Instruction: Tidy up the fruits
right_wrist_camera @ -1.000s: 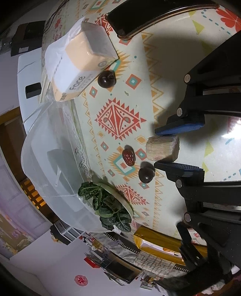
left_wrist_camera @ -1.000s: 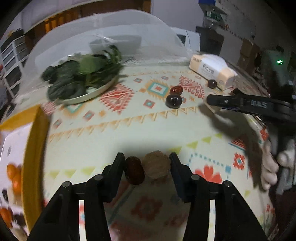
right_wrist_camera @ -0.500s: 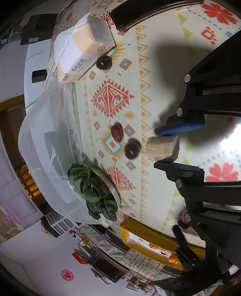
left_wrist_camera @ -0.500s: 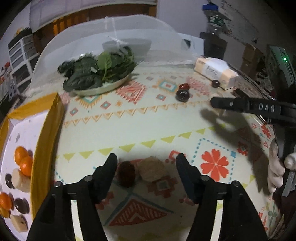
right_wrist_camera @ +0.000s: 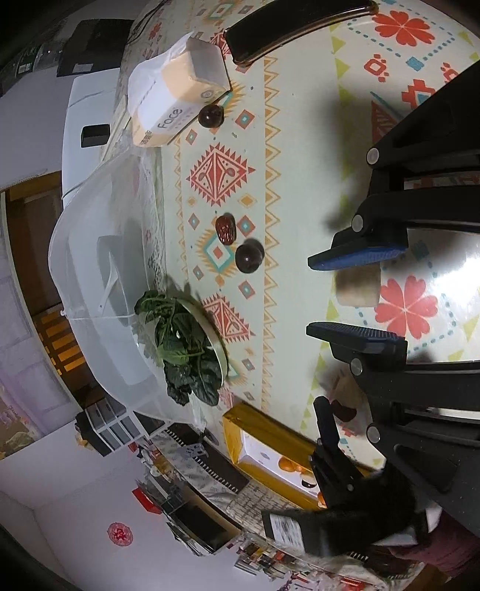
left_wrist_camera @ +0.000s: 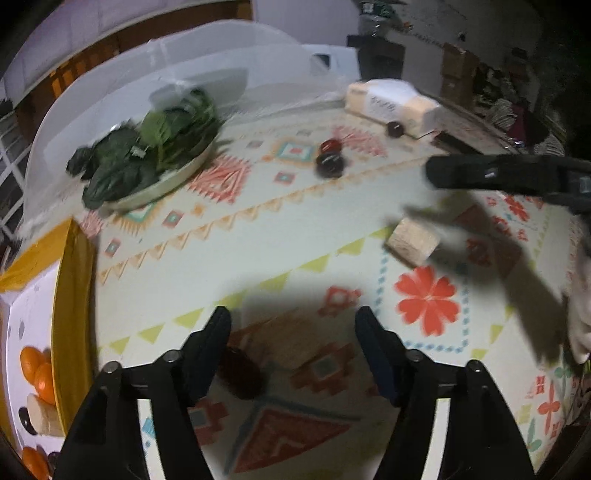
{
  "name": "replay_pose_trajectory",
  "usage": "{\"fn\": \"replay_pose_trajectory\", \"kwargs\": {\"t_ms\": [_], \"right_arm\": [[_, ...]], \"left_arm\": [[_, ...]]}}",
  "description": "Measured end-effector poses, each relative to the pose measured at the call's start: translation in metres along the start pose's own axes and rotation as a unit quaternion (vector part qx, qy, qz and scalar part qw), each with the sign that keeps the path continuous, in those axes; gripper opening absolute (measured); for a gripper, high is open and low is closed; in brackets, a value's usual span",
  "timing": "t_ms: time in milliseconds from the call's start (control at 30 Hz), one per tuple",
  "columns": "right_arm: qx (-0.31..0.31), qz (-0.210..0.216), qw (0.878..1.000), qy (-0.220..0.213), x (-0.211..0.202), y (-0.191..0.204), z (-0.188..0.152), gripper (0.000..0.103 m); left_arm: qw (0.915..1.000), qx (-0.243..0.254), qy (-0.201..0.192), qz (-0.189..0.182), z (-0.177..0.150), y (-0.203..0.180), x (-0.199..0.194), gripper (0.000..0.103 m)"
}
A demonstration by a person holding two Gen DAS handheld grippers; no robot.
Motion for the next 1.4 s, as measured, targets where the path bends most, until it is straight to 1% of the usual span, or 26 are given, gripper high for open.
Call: {"fn": "replay_pose_trajectory", "kwargs": {"t_ms": [33, 67, 100, 167, 267, 300, 333, 433, 567, 600, 733, 800, 900, 967, 1033, 1133, 1200, 1267, 1333, 1400], "right_arm": [[-0.004, 0.0, 1.0, 0.003, 0.002, 0.002, -0.001, 0.032], [-0.005, -0.001, 1.0, 0.005, 0.003, 0.002, -0.002, 0.032], [-0.006, -0.003, 1.0, 0.008, 0.006, 0.002, -0.003, 0.032], [-0.004, -0.004, 1.0, 0.017, 0.013, 0.001, -0.007, 0.032], [-0.002, -0.007, 0.999, 0.039, 0.027, 0.0, -0.017, 0.032], [-0.004, -0.009, 0.999, 0.042, 0.03, 0.001, -0.019, 0.032], [-0.008, -0.01, 0.999, 0.047, 0.033, 0.003, -0.022, 0.032], [-0.017, -0.018, 0.998, 0.052, 0.041, 0.005, -0.028, 0.037], [-0.022, -0.032, 0.997, 0.06, 0.049, 0.002, -0.032, 0.037], [-0.026, -0.038, 0.997, 0.059, 0.049, 0.002, -0.033, 0.032], [-0.024, -0.04, 0.997, 0.058, 0.042, 0.004, -0.034, 0.032], [-0.018, -0.028, 0.998, 0.052, 0.033, 0.013, -0.031, 0.032], [-0.019, 0.007, 0.999, 0.038, 0.016, 0.044, -0.022, 0.032], [-0.026, 0.037, 0.999, 0.03, 0.004, 0.074, -0.011, 0.032], [-0.039, 0.07, 0.997, 0.023, -0.008, 0.113, 0.001, 0.032], [-0.055, 0.121, 0.991, 0.021, -0.016, 0.176, 0.017, 0.032], [-0.066, 0.148, 0.986, 0.028, -0.014, 0.214, 0.024, 0.032], [-0.079, 0.157, 0.984, 0.04, 0.002, 0.249, 0.023, 0.032], [-0.089, 0.147, 0.983, 0.057, 0.027, 0.268, 0.014, 0.032], [-0.101, 0.125, 0.984, 0.075, 0.059, 0.278, 0.002, 0.032]], "left_arm": [[0.9999, -0.007, -0.002, -0.007, -0.001, 0.001, 0.0, 0.055], [0.9999, -0.011, -0.004, -0.008, -0.002, 0.001, -0.001, 0.045], [0.9999, -0.011, -0.003, -0.004, -0.002, 0.001, -0.002, 0.041], [0.9999, -0.01, -0.005, -0.01, 0.0, -0.003, -0.001, 0.04], [0.9999, 0.003, -0.009, -0.007, 0.003, -0.011, -0.001, 0.039], [0.9999, 0.003, -0.008, -0.008, 0.004, -0.012, -0.001, 0.037], [1.0, 0.004, -0.007, -0.004, 0.004, -0.013, -0.001, 0.03], [1.0, 0.004, -0.004, 0.008, 0.001, -0.012, -0.004, 0.029], [0.9996, -0.023, -0.011, 0.009, -0.002, -0.006, -0.018, 0.029], [0.9994, -0.032, -0.015, 0.006, -0.003, -0.004, -0.024, 0.029], [0.9963, -0.075, -0.043, 0.005, -0.007, 0.012, -0.061, 0.029], [0.9936, -0.096, -0.058, 0.006, -0.009, 0.024, -0.082, 0.029], [0.9873, -0.135, -0.083, 0.008, -0.012, 0.049, -0.115, 0.029], [0.9817, -0.162, -0.1, 0.011, -0.016, 0.071, -0.138, 0.029], [0.9753, -0.189, -0.113, 0.018, -0.02, 0.097, -0.159, 0.029], [0.9651, -0.224, -0.126, 0.052, -0.028, 0.143, -0.188, 0.029], [0.9581, -0.248, -0.127, 0.064, -0.034, 0.175, -0.199, 0.029], [0.9516, -0.272, -0.119, 0.078, -0.044, 0.204, -0.199, 0.029], [0.9455, -0.29, -0.105, 0.105, -0.058, 0.234, -0.191, 0.029], [0.9407, -0.308, -0.093, 0.108, -0.074, 0.253, -0.18, 0.029]]}}
Point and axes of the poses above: each gripper's, at about its wrist camera, not at the fingertips, and x roughly the way its jaws point, y to its left, z to its top, the point moved 10 cm from there along x, roughly the way its jaws point, and after that the axes turned 9 degrees about x, right-handed, at the moved point
